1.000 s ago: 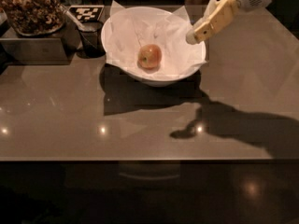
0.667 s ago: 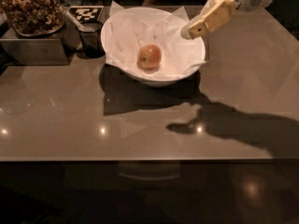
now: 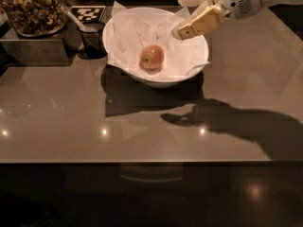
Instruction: Pick apple from white bowl
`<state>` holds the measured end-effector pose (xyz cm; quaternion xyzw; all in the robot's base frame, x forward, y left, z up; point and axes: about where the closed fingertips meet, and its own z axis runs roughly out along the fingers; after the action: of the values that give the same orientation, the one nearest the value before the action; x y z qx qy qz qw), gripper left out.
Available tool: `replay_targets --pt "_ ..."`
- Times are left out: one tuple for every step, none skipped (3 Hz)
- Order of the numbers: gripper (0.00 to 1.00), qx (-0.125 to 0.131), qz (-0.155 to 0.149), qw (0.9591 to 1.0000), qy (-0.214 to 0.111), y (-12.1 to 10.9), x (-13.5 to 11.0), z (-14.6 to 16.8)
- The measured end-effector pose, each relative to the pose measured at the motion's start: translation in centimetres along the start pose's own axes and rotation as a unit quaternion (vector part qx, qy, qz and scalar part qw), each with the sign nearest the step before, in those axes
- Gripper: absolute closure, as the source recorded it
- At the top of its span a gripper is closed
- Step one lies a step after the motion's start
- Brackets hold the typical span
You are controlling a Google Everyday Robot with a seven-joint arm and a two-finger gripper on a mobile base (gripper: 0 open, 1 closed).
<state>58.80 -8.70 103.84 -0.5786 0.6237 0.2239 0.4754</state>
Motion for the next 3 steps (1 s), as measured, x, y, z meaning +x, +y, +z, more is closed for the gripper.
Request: replay_targets --pt "0.29 -0.017 0.006 0.9998 0.010 -0.4 1.3 3.0" --pt "0.31 -0.025 0.007 0.9991 0.033 -0.5 2.4 5.1" --pt "0.29 -0.023 0.013 0.9974 0.068 -0.5 4.4 6.5"
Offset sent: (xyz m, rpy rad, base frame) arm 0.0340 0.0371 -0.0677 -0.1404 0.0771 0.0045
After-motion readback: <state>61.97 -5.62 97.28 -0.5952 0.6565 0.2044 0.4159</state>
